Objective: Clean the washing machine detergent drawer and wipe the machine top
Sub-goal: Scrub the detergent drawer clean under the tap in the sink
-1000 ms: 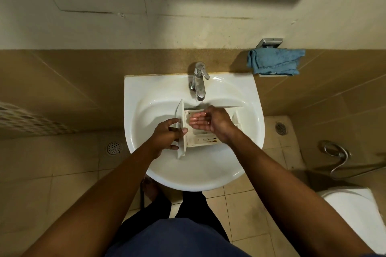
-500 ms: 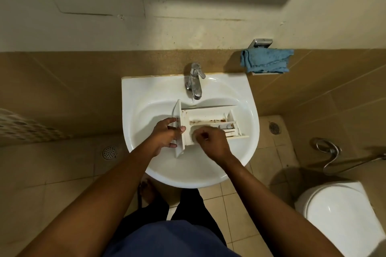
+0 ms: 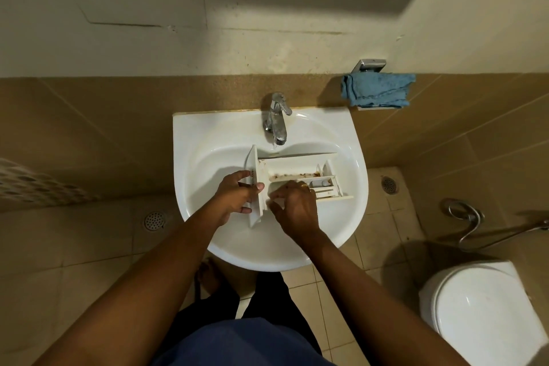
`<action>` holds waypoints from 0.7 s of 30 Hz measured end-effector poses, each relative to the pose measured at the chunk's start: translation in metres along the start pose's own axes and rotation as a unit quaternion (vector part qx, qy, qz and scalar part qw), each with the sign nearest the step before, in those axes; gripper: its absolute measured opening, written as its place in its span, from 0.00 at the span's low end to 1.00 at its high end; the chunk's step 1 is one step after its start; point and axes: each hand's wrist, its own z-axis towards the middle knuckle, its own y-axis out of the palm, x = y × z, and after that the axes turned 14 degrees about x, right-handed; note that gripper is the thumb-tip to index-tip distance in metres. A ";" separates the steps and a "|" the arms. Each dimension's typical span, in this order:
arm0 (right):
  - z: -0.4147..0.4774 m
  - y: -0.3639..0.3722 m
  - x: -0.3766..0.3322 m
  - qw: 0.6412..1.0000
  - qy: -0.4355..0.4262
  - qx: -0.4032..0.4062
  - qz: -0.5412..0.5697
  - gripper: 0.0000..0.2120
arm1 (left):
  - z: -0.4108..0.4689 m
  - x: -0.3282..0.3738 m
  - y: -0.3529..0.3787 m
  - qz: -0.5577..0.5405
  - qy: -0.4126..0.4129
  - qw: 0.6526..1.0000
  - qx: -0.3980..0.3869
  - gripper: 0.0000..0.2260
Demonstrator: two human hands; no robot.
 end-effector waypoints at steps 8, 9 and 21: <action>0.024 0.006 -0.006 0.998 0.062 0.007 0.009 0.07 | -0.002 0.000 0.000 0.004 0.000 1.000 0.001 0.29; 0.034 0.009 -0.010 0.997 0.074 0.015 0.006 0.06 | -0.002 0.000 0.000 0.004 0.000 1.000 0.002 0.29; 0.042 0.021 -0.016 0.983 0.168 0.038 0.064 0.08 | -0.001 -0.001 0.001 0.004 0.003 1.000 0.004 0.29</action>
